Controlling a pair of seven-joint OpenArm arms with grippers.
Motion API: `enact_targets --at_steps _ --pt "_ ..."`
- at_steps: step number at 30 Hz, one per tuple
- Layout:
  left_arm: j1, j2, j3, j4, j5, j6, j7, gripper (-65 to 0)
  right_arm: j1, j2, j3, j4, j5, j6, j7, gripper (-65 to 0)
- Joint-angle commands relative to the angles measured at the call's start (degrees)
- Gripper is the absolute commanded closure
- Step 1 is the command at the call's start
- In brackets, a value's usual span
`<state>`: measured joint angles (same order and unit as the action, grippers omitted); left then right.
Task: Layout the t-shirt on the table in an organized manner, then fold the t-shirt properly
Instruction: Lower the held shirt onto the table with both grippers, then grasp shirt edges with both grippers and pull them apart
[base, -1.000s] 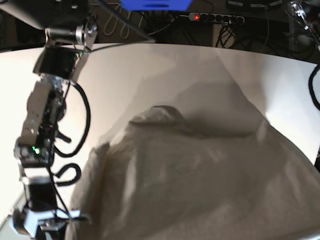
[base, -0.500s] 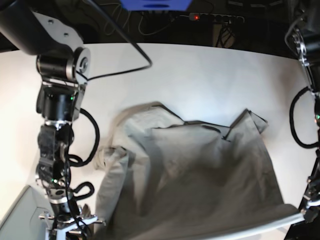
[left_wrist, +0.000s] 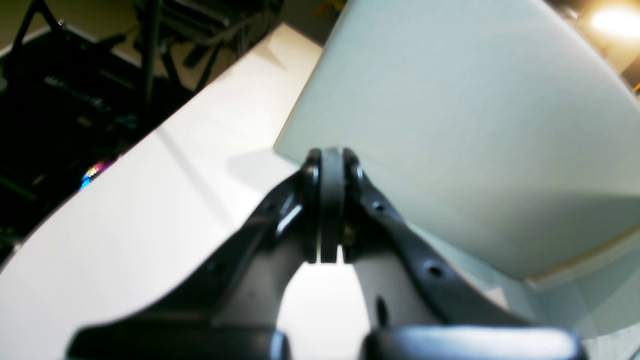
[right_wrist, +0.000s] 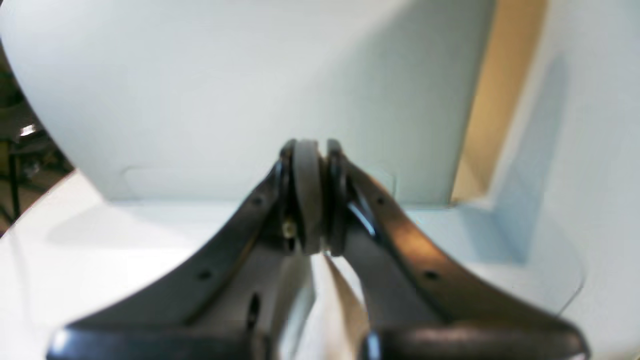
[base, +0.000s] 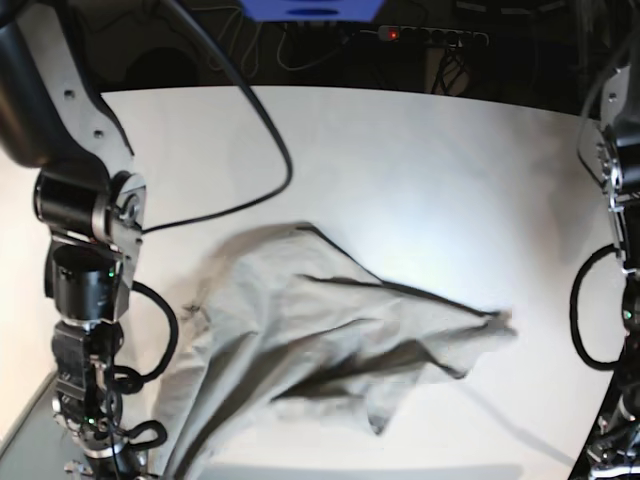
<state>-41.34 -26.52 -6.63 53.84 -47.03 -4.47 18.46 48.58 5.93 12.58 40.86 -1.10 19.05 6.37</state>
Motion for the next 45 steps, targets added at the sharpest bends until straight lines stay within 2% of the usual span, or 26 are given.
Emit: enact_targets --at_steps 1,3,4,9,12,15,21,25,29,36,40,45 --pt "-3.4 -0.1 0.4 -1.0 -0.4 -0.6 -1.2 -0.2 2.5 0.6 0.0 -0.3 0.7 -0.5 1.7 0.0" --pt "-4.7 0.6 0.7 -3.5 -0.4 -0.6 -1.2 -2.9 2.9 0.7 -0.1 -2.2 0.7 -0.5 1.7 -0.7" --pt "-4.9 0.7 0.7 -4.2 -0.4 -0.6 -1.2 -5.7 2.9 0.8 -0.1 -2.7 0.7 -0.5 1.7 -3.3" --pt "-4.7 1.0 1.1 -4.7 -0.4 -0.6 -1.2 -22.0 2.4 0.9 -0.1 -3.3 0.7 -0.5 1.7 -20.8" --pt "-4.4 1.2 1.1 -5.1 -0.4 -0.6 -1.2 -28.8 0.9 0.9 0.3 -3.2 0.7 -0.5 1.7 -31.9" --pt "-2.4 2.3 0.8 -5.0 -0.4 -0.6 -1.2 -32.8 0.2 0.9 0.6 -3.2 0.7 -0.8 1.7 -37.2" --pt "1.8 2.7 1.1 -5.8 -0.4 -0.6 -1.2 -33.0 -5.9 1.0 0.5 -2.0 0.7 -0.8 1.7 -37.8" --pt "3.2 4.8 1.1 -10.4 -0.4 -0.6 -1.2 -33.0 -15.0 0.4 0.1 5.4 0.7 -0.8 1.7 -37.8" --pt "5.1 4.9 1.2 -14.2 -0.4 -0.7 -1.2 -33.1 -25.9 -2.3 -2.5 13.6 0.7 -0.7 1.7 -37.7" --pt "9.2 4.4 0.8 -16.3 -0.4 -0.7 -1.2 -33.1 -41.3 -7.6 -12.2 20.6 0.8 -0.7 1.7 -37.9" --pt "9.5 2.8 0.7 -16.7 -0.4 -0.7 -1.2 -33.1 -44.5 -11.1 -12.4 20.6 0.8 -0.7 1.6 -37.9" --pt "10.4 1.6 0.7 -16.6 -0.5 -0.7 -1.2 -33.1 -42.6 -11.2 -12.4 14.2 0.8 -0.7 -2.7 -37.9"
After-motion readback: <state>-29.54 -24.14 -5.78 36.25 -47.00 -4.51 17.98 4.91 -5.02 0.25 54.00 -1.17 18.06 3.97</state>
